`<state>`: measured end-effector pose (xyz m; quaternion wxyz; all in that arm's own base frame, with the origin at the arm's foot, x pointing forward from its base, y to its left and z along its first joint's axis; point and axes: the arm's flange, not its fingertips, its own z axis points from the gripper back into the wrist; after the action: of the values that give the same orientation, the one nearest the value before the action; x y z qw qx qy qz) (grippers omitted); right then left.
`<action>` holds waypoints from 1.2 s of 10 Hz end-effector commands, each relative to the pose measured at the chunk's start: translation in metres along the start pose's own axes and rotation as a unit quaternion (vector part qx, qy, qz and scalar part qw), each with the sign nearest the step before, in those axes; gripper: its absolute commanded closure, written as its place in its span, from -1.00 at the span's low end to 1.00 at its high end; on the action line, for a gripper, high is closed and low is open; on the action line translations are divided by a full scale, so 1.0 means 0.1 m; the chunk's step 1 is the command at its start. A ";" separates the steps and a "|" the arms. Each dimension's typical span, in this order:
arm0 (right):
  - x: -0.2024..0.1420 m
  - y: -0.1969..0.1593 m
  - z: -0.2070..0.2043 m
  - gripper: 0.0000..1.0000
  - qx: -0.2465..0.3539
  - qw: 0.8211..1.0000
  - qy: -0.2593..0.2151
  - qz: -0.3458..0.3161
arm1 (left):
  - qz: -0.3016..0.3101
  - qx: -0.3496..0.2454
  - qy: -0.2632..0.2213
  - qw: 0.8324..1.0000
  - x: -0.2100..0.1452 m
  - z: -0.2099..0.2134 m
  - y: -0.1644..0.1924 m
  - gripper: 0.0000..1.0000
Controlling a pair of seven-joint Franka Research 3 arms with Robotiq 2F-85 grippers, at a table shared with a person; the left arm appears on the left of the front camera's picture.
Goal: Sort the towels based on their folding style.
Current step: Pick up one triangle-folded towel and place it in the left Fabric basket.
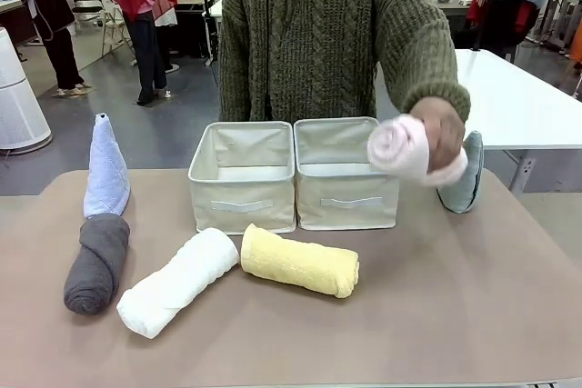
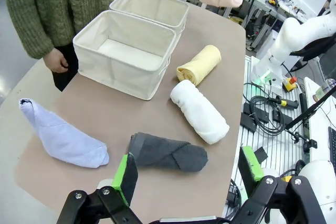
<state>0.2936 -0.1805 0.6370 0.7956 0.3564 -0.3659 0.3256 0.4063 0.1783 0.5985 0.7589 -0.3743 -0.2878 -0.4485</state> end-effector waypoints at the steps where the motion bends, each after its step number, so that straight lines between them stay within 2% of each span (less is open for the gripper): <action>1: 0.01 -0.01 0.00 -1.00 0.006 1.000 -0.004 0.007 | 0.031 0.057 0.048 0.997 0.16 -0.12 0.09 -1.00; 2: 0.01 -0.01 0.00 -1.00 0.006 1.000 -0.004 0.007 | 0.092 0.118 0.140 0.979 0.50 -0.39 0.19 -1.00; 4: 0.01 -0.01 0.00 -1.00 0.006 1.000 -0.004 0.007 | 0.162 0.180 0.205 0.948 1.08 -0.93 0.36 -1.00; 5: 0.01 -0.01 0.00 -1.00 0.006 1.000 -0.004 0.007 | 0.213 0.214 0.258 0.918 1.28 -1.30 0.48 -1.00; 7: 0.01 -0.01 0.00 -1.00 0.006 1.000 -0.004 0.007 | 0.296 0.229 0.303 0.876 1.45 -1.79 0.82 -1.00; 8: 0.01 -0.01 0.00 -1.00 0.006 1.000 -0.004 0.007 | 0.337 0.225 0.296 0.865 1.44 -2.08 1.07 -1.00; 10: 0.01 -0.01 0.00 -1.00 0.006 1.000 -0.004 0.007 | 0.361 0.256 0.273 0.854 1.34 -2.36 1.41 -1.00; 11: 0.01 -0.01 0.00 -1.00 0.006 1.000 -0.004 0.007 | 0.357 0.260 0.270 0.856 1.29 -2.41 1.43 -1.00; 12: 0.01 -0.01 0.00 -1.00 0.006 1.000 -0.004 0.007 | 0.332 0.239 0.251 0.877 1.31 -2.32 1.32 -1.00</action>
<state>0.2939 -0.1799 0.6373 0.7991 0.3539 -0.3616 0.3247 0.6148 -0.0359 0.5080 0.9831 -0.1088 -0.0148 -0.1465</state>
